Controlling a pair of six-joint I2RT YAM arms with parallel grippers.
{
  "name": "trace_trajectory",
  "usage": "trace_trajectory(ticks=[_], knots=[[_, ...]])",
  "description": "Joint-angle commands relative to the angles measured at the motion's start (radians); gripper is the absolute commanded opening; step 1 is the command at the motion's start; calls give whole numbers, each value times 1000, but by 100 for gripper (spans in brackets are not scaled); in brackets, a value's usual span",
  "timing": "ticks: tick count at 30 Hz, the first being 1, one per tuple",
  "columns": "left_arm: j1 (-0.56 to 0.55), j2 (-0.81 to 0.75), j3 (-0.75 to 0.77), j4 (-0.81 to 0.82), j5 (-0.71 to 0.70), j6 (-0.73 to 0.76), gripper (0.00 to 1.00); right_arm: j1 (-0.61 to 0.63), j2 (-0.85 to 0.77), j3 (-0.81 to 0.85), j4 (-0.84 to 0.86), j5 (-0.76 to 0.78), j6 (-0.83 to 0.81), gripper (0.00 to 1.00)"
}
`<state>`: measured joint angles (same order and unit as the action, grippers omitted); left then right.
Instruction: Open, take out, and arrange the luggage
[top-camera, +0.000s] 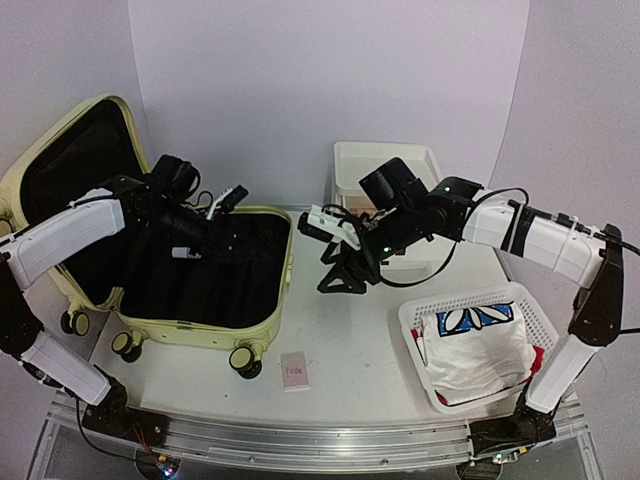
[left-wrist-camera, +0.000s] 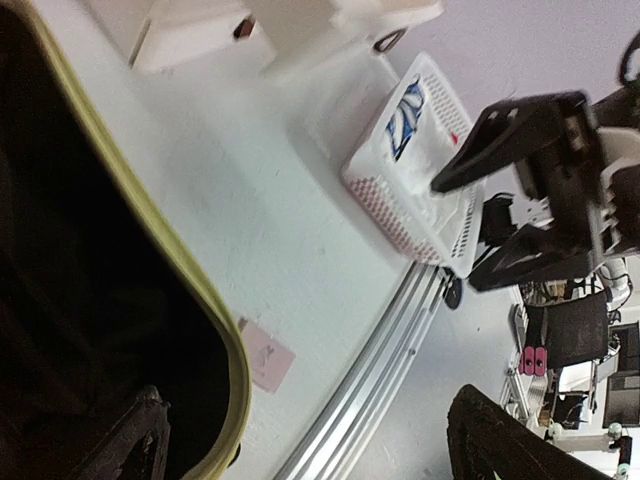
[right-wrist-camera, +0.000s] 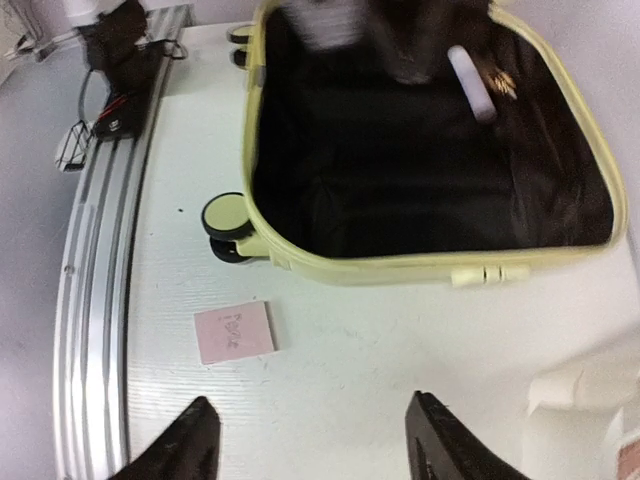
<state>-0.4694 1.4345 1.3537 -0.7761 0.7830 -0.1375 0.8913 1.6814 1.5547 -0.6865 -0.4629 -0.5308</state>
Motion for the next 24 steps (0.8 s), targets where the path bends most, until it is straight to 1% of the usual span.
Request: trace_trajectory(ticks=[1,3,4,6,8,10,11,13,16,21,24], knots=[[-29,-55,-125,26,-153,-87,97,58,-59,-63,-86,237,305,74],[-28,-72,-170,26,-198,-105,97,96,-68,-113,-47,251,419,93],[-28,-78,-187,26,-210,-112,97,114,-60,-127,-31,267,476,98],[-29,-90,-209,26,-259,-134,95,137,6,-100,-50,321,709,98],[-28,-115,-218,26,-324,-154,96,148,97,-21,-132,332,906,98],[-28,-153,-220,26,-404,-174,97,179,166,22,-172,350,1020,98],[-28,-178,-220,26,-449,-184,98,203,187,31,-178,389,1051,98],[-26,-224,-214,26,-522,-192,99,258,217,40,-182,514,1113,98],[-22,-291,-199,26,-603,-182,99,311,263,45,-183,646,1250,98],[-20,-366,-185,26,-600,-162,99,368,369,74,-175,727,1351,98],[-20,-412,-219,26,-583,-165,100,405,415,68,-122,763,1367,98]])
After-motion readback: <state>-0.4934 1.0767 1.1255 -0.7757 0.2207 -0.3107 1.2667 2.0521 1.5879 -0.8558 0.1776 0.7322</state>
